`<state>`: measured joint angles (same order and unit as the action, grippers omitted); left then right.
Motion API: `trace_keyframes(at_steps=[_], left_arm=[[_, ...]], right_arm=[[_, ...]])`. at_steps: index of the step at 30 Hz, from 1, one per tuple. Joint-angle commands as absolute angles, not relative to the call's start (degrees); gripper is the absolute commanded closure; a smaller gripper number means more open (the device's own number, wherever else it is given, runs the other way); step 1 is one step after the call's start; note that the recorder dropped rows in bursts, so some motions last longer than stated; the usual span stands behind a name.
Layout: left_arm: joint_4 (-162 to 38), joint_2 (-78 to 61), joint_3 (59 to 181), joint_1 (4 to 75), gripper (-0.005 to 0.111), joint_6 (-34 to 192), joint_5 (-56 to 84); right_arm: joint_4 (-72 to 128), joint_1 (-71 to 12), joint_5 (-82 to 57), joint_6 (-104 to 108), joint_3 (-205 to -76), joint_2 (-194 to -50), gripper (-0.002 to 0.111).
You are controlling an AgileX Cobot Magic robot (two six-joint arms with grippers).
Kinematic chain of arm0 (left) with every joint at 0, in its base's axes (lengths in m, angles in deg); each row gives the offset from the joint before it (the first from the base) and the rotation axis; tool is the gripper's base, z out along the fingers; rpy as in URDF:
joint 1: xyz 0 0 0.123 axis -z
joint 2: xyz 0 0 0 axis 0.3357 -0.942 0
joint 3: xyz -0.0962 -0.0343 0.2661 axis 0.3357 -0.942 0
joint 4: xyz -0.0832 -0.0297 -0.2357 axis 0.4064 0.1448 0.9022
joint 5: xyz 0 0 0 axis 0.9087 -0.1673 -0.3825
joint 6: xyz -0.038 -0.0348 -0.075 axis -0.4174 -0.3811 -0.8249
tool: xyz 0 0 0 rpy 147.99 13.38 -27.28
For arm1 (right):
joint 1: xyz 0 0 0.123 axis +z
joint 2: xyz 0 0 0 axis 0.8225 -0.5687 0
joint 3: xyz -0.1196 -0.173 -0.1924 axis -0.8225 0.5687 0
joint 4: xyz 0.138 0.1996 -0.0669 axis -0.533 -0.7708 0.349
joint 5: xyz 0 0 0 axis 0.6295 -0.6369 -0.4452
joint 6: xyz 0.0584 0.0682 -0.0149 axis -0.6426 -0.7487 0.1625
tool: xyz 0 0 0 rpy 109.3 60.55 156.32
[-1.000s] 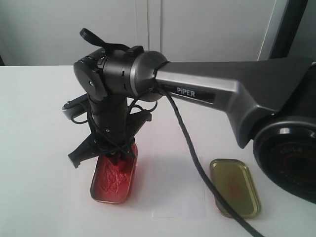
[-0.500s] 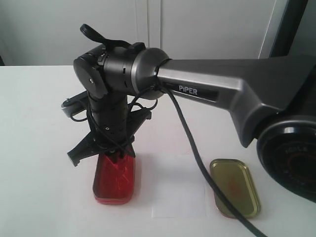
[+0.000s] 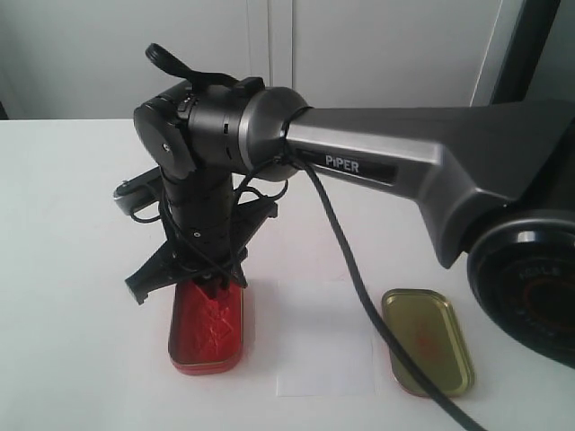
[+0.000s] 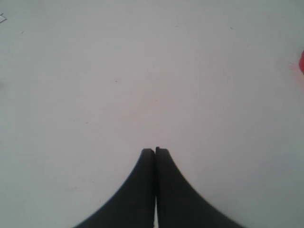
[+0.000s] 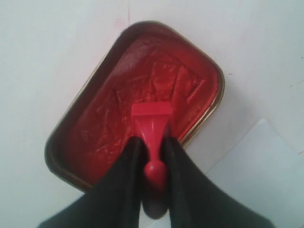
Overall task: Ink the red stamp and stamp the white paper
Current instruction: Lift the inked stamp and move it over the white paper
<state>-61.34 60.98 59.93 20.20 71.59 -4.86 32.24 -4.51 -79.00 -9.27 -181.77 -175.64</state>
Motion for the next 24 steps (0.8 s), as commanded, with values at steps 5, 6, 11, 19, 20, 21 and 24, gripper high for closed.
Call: trace_keyframes(at_steps=[5, 6, 11, 19, 20, 21, 24], left_arm=[[-61.21, 61.21, 59.35, 20.35, 0.107, 71.59, -5.40], [-61.21, 61.21, 59.35, 20.35, 0.107, 71.59, -5.40], [-61.21, 61.21, 59.35, 20.35, 0.107, 71.59, -5.40], [-61.21, 61.21, 59.35, 20.35, 0.107, 71.59, -5.40], [-61.21, 61.21, 59.35, 20.35, 0.107, 71.59, -5.40], [-61.21, 61.21, 59.35, 20.35, 0.107, 71.59, -5.40], [-61.21, 61.21, 59.35, 20.35, 0.107, 71.59, -5.40]], right_arm=[[33.57, -8.47, -79.50, -9.09, -173.90, -170.13, 0.108], [33.57, -8.87, -78.95, -9.09, -172.81, -169.52, 0.108], [33.57, -12.12, -75.77, -8.92, -164.29, -163.07, 0.108], [33.57, -16.02, -71.31, -8.92, -154.35, -156.59, 0.108], [33.57, -16.07, -71.06, -8.92, -153.27, -156.32, 0.108], [33.57, -16.07, -71.06, -8.92, -152.33, -156.30, 0.108], [33.57, -16.07, -69.95, -8.92, -150.82, -156.20, 0.108]])
